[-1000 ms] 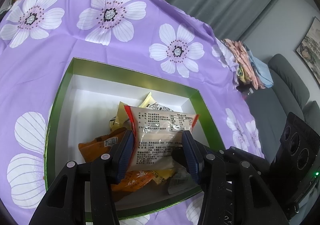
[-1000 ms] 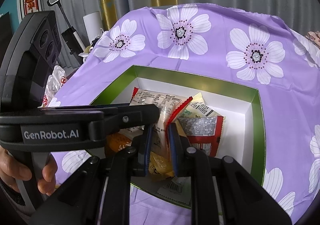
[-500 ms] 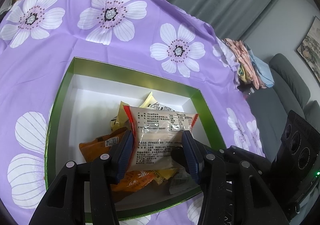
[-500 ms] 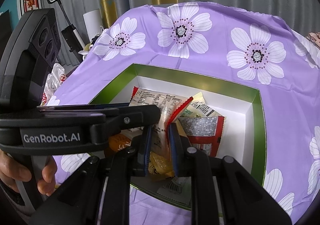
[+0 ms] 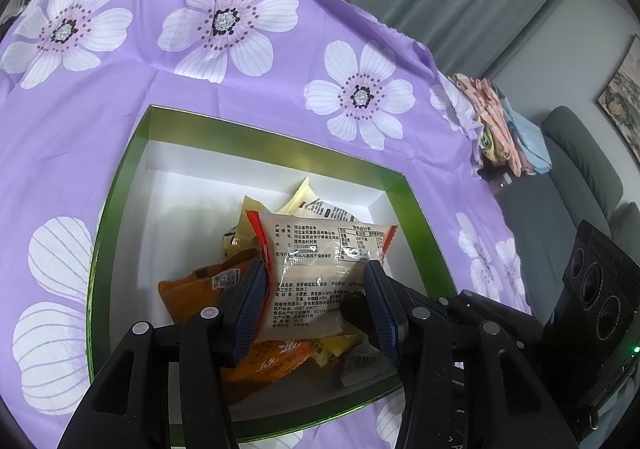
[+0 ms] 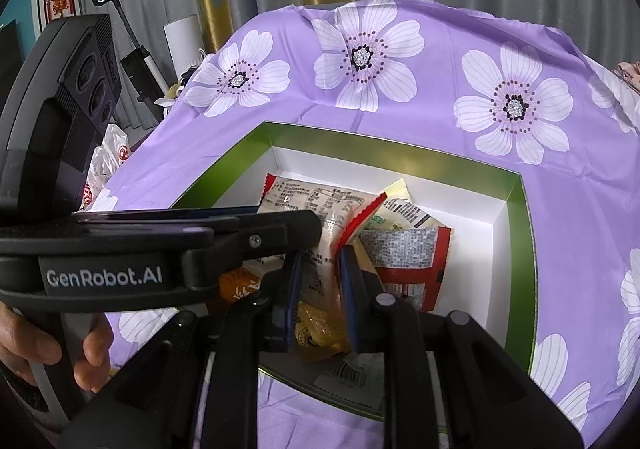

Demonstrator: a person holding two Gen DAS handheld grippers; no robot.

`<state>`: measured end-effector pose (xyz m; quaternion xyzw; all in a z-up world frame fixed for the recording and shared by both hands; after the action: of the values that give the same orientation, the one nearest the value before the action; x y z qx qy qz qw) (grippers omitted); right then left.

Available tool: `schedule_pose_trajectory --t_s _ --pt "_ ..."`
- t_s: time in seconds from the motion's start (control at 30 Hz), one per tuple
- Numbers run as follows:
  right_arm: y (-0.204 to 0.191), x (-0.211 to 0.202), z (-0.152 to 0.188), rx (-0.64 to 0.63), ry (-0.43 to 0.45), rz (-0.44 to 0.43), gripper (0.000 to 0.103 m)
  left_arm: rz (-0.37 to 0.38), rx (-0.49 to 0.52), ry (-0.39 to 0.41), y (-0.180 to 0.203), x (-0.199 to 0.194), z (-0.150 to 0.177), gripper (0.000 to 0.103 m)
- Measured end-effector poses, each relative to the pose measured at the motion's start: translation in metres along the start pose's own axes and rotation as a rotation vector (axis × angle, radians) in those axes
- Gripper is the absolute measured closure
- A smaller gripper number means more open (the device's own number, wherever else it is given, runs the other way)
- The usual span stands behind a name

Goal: Organize snacks
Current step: 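Lower the white packet into the box and open the left gripper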

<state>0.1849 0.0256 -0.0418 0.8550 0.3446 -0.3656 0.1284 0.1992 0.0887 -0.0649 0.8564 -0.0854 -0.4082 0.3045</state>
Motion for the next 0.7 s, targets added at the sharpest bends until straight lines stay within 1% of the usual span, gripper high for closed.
schedule_pose_trajectory --t_s 0.23,0.53,0.67,0.7 --pt "-0.0004 0.0013 -0.0005 -0.002 -0.002 0.003 0.079 -0.002 -0.001 -0.001 0.0021 0.0012 -0.0011 0.054" --pt "-0.0002 0.0006 -0.0008 -0.007 0.003 0.014 0.076 -0.002 0.002 -0.002 0.003 0.0015 -0.0011 0.054" --pt "0.0007 -0.0023 -0.0004 0.0 0.014 0.027 0.066 0.003 -0.014 0.0 0.0017 0.0015 -0.0006 0.053" --pt "0.001 -0.004 -0.0002 0.002 0.018 0.027 0.065 0.001 -0.014 0.001 0.001 0.001 -0.0002 0.05"
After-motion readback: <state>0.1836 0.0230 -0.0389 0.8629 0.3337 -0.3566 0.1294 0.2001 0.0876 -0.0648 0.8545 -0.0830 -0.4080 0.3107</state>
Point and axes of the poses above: each gripper's, at about its wrist camera, not at the fingertips, and x roughly the way its jaws point, y to its right, z to its underside, the point moved 6 cm from there along x, roughly the way its jaws point, and after that the axes turned 7 degrees about -x, right-handed, at the moved point
